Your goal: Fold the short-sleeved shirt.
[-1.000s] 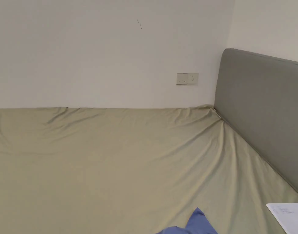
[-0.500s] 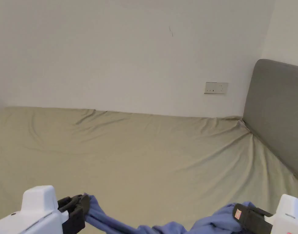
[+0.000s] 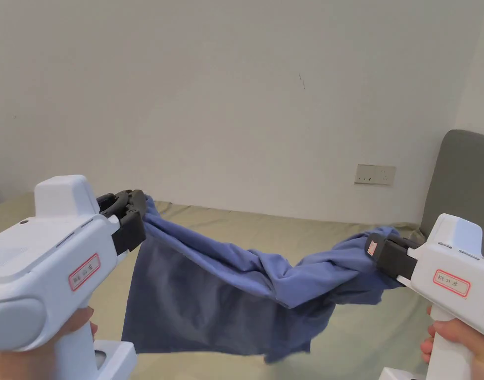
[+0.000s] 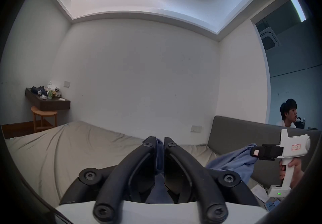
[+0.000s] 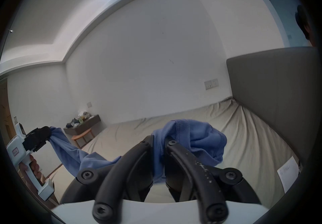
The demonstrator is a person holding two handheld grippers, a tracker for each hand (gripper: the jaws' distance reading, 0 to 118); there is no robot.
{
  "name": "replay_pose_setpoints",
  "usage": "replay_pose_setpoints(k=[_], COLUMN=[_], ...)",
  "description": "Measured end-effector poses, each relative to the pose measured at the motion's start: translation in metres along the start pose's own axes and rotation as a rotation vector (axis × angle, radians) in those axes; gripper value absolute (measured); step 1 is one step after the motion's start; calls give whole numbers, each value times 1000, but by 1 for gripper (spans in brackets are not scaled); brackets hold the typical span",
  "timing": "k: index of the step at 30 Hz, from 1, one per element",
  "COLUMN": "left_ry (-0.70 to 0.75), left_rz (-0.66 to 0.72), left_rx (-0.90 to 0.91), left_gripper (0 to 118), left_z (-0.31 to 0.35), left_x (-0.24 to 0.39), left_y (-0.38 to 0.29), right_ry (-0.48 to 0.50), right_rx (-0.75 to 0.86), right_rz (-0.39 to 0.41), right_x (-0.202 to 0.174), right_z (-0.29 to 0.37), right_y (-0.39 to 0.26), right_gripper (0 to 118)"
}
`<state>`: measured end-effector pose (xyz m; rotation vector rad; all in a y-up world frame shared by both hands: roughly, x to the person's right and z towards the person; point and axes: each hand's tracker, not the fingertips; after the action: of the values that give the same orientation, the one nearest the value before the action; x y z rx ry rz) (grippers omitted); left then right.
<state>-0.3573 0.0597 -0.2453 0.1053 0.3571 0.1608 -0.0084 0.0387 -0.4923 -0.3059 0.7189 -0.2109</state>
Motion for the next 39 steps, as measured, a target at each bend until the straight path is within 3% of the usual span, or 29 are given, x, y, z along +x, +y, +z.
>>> replay_pose_setpoints(k=[5,10,15,20,26,28,29,30,31,33,37,38,39], left_ry=[30,85,175,283,320,322,336,351,352,331,235,205,183], left_rz=[24,-22,107,168,145,119,106,101,104,96,-12,-52,-93], left_rx=[-169,-412,-722,-936,-1070,-1060,-1034,-978,-914,-721,-342,-262,-202], left_gripper=[7,7,7,7,7,19,36,65,82,101,100,96,77], left_z=[56,134,200,230,214,214,216,219,223,233,243,243,242], left_x=[-12,-17,-27,-31,-27,-26,-25,-25,-26,-26,-8,0,8], left_y=[-60,-136,-209,-258,-284,-282,-275,-266,-253,-219,-153,-140,-130], right_ry=[-67,-114,-155,-240,-269,-260,-268,-285,-293,-285,-285,-289,-265], right_rx=[-147,-322,-516,-648,-716,-724,-699,-647,-586,-399,-56,14,65], right_rz=[13,-46,-156,-142,-89,-42,0,44,91,184,326,331,315], right_x=[9,17,26,24,38,29,23,19,15,8,-12,-16,-19], right_z=[21,75,133,173,155,155,160,166,173,191,215,218,221], right_y=[-73,-162,-246,-308,-346,-334,-321,-312,-301,-268,-205,-192,-183], right_gripper=[13,13,13,13,13,22,35,61,78,105,107,105,93])
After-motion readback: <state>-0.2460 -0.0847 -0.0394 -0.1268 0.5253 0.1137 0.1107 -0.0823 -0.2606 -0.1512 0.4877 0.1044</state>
